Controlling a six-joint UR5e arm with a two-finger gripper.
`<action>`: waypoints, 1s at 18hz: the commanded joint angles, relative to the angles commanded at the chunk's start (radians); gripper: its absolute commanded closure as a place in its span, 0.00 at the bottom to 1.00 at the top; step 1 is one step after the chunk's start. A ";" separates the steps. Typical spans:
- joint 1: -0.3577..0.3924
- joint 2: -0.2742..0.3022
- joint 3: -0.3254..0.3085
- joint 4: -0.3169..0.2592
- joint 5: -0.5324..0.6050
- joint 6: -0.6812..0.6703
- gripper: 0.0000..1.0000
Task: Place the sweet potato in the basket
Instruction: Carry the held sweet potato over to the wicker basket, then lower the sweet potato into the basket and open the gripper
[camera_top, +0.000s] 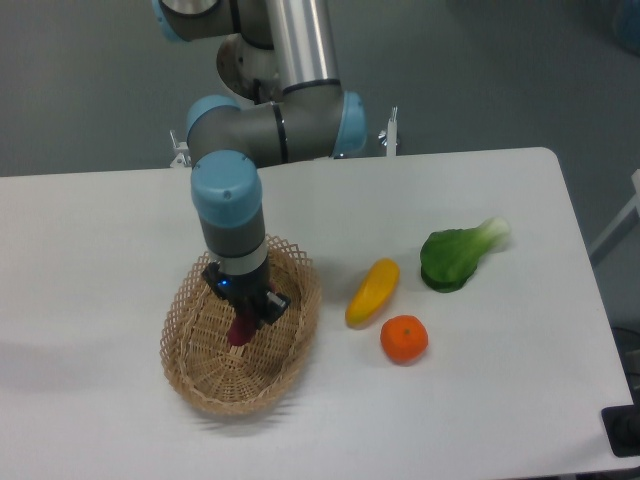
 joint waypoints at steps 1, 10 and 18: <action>-0.002 -0.006 0.000 0.002 0.002 0.002 0.71; -0.003 -0.015 -0.005 0.003 0.000 0.002 0.66; 0.000 0.023 0.035 0.031 0.045 0.000 0.00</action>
